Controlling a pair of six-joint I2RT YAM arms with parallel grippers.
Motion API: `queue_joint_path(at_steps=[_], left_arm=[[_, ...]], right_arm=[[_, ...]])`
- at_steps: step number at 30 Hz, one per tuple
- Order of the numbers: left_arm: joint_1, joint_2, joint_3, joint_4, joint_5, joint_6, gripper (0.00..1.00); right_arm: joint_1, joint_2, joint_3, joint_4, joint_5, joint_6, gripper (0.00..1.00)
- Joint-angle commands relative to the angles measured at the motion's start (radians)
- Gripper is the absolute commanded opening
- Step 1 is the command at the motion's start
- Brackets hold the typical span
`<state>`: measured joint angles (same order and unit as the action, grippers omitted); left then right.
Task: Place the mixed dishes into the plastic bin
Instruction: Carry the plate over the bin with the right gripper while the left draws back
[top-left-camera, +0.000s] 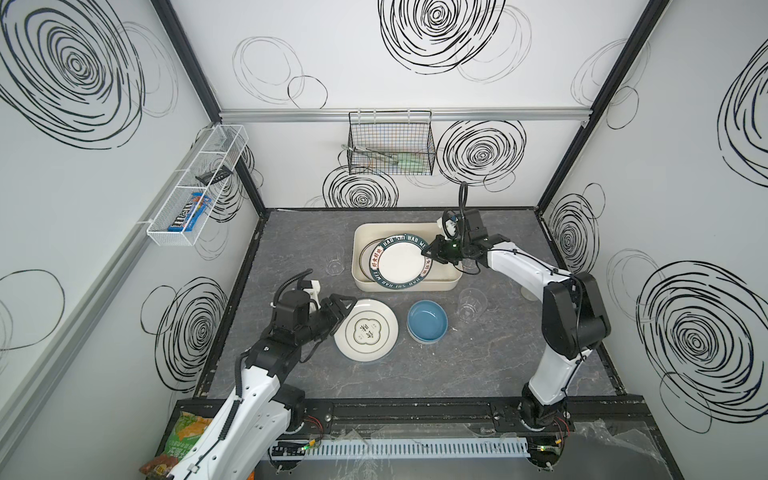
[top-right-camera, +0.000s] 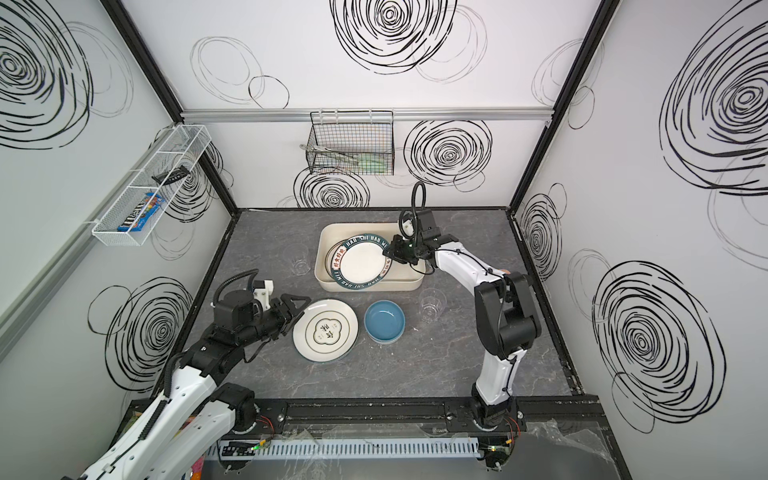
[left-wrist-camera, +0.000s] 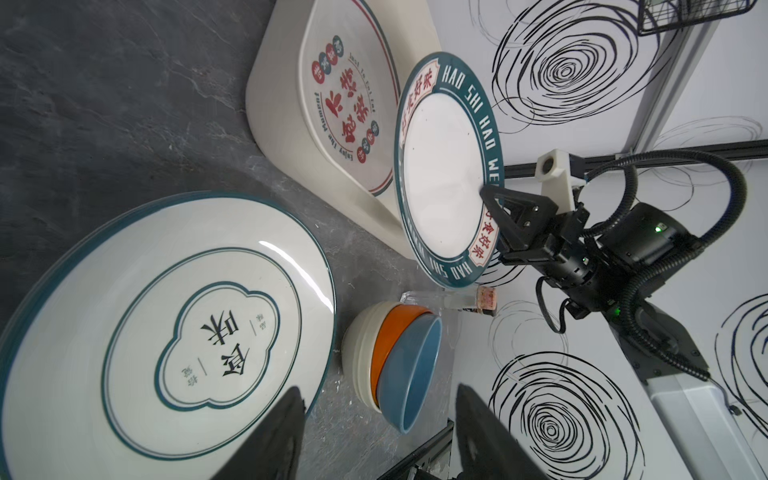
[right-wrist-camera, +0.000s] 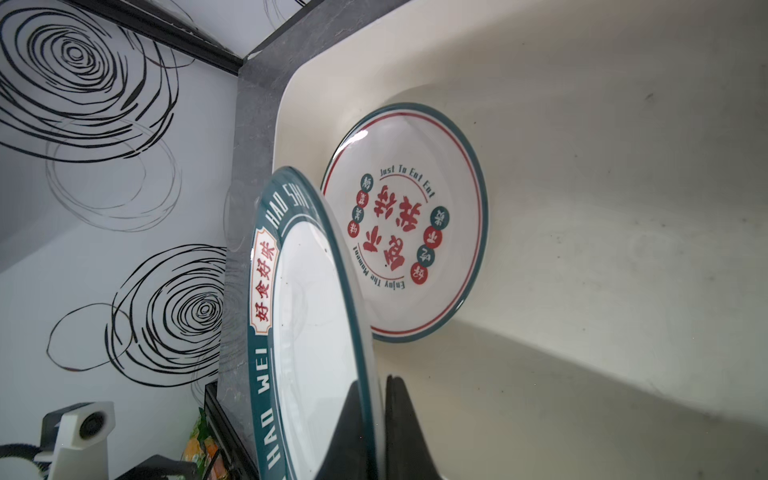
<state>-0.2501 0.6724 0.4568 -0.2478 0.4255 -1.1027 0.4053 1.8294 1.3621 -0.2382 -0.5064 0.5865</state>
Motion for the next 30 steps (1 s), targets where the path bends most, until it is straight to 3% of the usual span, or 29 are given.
queue_joint_path(at_steps=[1,16,30], left_arm=[[0.005,-0.017,-0.016,-0.012,0.001,0.030,0.63],[0.005,-0.028,-0.050,-0.018,0.001,0.031,0.66],[0.006,-0.024,-0.069,-0.016,-0.005,0.027,0.66]], right_arm=[[-0.005,0.040,0.063,0.067,0.002,0.039,0.02],[-0.002,0.228,0.161,0.121,0.048,0.104,0.02],[0.002,0.299,0.190,0.176,0.050,0.142,0.02]])
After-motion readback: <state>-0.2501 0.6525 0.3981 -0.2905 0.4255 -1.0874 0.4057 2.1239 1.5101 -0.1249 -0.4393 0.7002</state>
